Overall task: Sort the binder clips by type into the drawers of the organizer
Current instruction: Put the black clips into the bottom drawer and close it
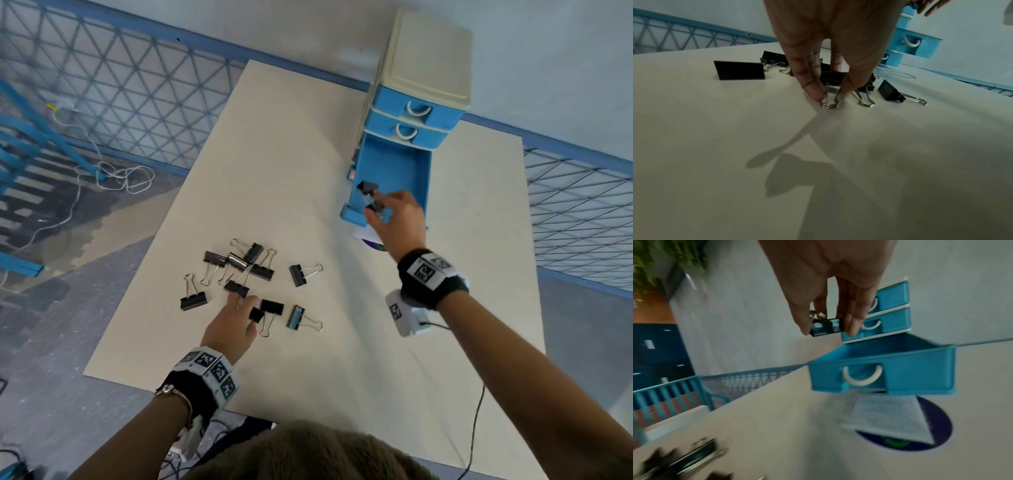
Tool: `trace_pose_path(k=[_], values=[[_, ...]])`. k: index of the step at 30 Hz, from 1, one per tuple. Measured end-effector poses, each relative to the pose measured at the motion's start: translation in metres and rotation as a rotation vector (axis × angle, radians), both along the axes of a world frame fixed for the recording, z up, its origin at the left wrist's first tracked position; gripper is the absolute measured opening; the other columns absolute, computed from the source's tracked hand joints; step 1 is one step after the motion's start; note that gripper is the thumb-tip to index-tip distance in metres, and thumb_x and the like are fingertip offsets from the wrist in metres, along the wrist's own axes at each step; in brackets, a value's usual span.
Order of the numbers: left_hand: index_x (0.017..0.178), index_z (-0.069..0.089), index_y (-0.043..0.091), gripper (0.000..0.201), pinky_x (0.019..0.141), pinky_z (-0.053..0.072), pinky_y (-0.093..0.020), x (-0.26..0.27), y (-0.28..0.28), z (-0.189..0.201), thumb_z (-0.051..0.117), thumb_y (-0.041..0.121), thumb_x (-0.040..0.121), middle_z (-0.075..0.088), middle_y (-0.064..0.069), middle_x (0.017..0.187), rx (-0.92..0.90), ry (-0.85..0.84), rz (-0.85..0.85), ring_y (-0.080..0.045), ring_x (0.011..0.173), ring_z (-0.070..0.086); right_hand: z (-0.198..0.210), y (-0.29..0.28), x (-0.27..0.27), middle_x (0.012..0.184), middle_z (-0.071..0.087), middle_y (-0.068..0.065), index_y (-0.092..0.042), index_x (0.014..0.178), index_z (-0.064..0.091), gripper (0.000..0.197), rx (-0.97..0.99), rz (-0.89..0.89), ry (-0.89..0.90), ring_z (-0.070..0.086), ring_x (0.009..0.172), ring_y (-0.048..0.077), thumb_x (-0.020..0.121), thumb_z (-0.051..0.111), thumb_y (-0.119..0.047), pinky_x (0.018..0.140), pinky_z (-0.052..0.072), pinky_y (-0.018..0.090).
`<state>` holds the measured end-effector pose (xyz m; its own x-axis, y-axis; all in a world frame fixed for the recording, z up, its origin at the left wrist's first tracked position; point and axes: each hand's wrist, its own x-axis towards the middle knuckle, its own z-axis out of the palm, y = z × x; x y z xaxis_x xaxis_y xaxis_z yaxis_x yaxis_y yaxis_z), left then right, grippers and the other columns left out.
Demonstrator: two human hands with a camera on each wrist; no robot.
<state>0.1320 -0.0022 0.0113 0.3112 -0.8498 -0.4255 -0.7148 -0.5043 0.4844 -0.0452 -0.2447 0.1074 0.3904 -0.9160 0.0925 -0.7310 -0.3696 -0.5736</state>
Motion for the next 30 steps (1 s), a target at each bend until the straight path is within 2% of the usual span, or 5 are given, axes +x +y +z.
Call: trace_pose_path(k=[9, 15, 19, 25, 30], values=[[0.142, 0.019, 0.027, 0.059, 0.074, 0.048, -0.034, -0.027, -0.004, 0.01, 0.044, 0.042, 0.091, 0.029, -0.013, 0.138, 0.088, -0.176, -0.025, -0.026, 0.111, 0.042, -0.015, -0.036, -0.004, 0.135, 0.039, 0.024, -0.006, 0.13, 0.043, 0.047, -0.012, -0.022, 0.004, 0.043, 0.121, 0.035, 0.089, 0.056, -0.024, 0.097, 0.038, 0.04], [0.144, -0.001, 0.032, 0.067, 0.067, 0.047, -0.028, -0.047, -0.02, 0.01, 0.043, 0.035, 0.093, 0.02, -0.018, 0.143, 0.137, -0.35, -0.124, -0.027, 0.107, 0.042, -0.04, 0.044, -0.003, 0.112, 0.054, 0.024, -0.007, 0.112, 0.059, 0.039, -0.133, 0.323, -0.068, 0.052, 0.102, 0.03, 0.083, 0.047, -0.03, 0.085, 0.046, 0.04], [0.141, 0.013, 0.029, 0.055, 0.07, 0.049, -0.03, -0.054, -0.026, 0.008, 0.043, 0.031, 0.095, 0.022, -0.016, 0.141, 0.163, -0.387, -0.184, -0.028, 0.108, 0.041, -0.067, 0.104, -0.008, 0.11, 0.059, 0.02, -0.011, 0.112, 0.059, 0.045, 0.038, 0.59, 0.093, 0.06, 0.088, 0.031, 0.078, 0.048, -0.04, 0.07, 0.053, 0.041], [0.137, 0.025, 0.023, 0.047, 0.068, 0.047, -0.03, -0.055, -0.03, 0.01, 0.045, 0.027, 0.095, 0.035, -0.015, 0.131, 0.193, -0.412, -0.194, -0.029, 0.103, 0.045, -0.083, 0.14, -0.004, 0.134, 0.041, 0.018, -0.011, 0.131, 0.039, 0.066, 0.271, 0.675, 0.405, 0.043, 0.114, 0.034, 0.079, 0.065, -0.041, 0.089, 0.04, 0.044], [0.109, 0.059, 0.016, 0.05, 0.042, 0.034, -0.024, -0.049, -0.026, 0.02, 0.08, 0.017, 0.064, 0.058, -0.017, 0.096, 0.161, -0.333, -0.182, -0.031, 0.064, 0.053, -0.09, 0.14, 0.001, 0.118, 0.05, 0.02, -0.005, 0.117, 0.05, 0.038, 0.259, 0.561, 0.351, 0.049, 0.102, 0.036, 0.083, 0.061, -0.018, 0.08, 0.043, 0.043]])
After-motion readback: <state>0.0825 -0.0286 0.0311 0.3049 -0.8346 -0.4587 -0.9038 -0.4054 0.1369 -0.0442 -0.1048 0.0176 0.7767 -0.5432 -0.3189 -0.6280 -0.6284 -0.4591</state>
